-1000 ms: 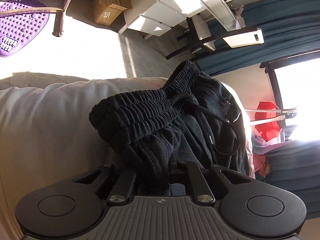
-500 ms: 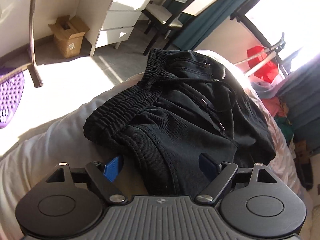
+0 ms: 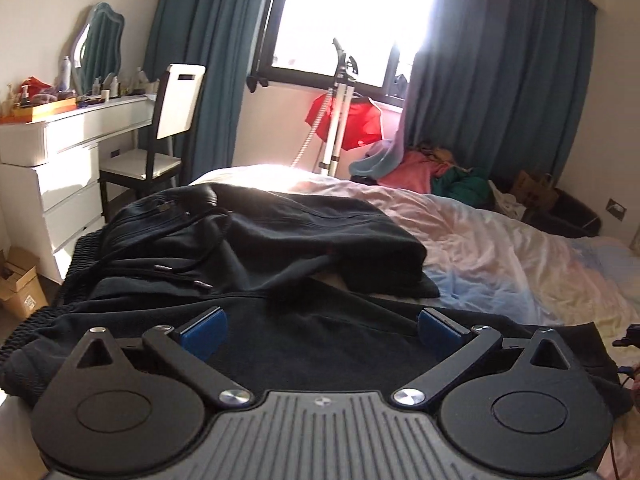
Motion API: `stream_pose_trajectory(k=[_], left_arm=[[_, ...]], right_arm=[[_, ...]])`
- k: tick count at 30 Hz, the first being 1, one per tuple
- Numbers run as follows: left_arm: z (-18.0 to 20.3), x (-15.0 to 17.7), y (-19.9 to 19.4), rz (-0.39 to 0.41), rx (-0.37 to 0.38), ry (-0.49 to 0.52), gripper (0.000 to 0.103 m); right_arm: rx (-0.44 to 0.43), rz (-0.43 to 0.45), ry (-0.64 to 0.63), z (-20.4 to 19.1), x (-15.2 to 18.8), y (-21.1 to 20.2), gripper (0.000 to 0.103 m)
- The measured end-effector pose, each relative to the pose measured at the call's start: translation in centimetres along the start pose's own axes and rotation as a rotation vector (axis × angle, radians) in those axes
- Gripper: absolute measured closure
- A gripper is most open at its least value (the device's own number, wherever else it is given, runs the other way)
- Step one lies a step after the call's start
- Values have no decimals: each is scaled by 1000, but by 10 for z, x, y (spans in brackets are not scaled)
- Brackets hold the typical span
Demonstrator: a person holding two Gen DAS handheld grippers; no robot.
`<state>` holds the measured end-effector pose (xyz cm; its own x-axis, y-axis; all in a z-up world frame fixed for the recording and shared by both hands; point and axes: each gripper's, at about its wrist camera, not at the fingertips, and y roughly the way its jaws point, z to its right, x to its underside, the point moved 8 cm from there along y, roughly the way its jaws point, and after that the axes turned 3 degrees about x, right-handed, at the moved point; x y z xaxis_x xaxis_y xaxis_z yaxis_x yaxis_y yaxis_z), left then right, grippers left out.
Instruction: Fold clothes
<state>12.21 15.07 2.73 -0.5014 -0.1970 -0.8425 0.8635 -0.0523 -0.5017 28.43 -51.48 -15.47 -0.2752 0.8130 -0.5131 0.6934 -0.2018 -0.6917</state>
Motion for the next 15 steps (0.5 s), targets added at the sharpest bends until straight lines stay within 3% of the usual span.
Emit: stream_pose_trajectory(k=[2, 6, 11, 15], left_arm=[[24, 12, 35, -25, 57, -2, 0], [58, 46, 105, -107, 179, -46, 2], [60, 92, 151, -227, 171, -65, 3], [62, 105, 156, -218, 139, 6, 3]], right_arm=[[13, -23, -70, -6, 0, 14, 40], [-63, -69, -163, -13, 5, 36, 41], [-168, -152, -193, -18, 18, 46, 41], [-226, -215, -305, -35, 32, 41, 41]])
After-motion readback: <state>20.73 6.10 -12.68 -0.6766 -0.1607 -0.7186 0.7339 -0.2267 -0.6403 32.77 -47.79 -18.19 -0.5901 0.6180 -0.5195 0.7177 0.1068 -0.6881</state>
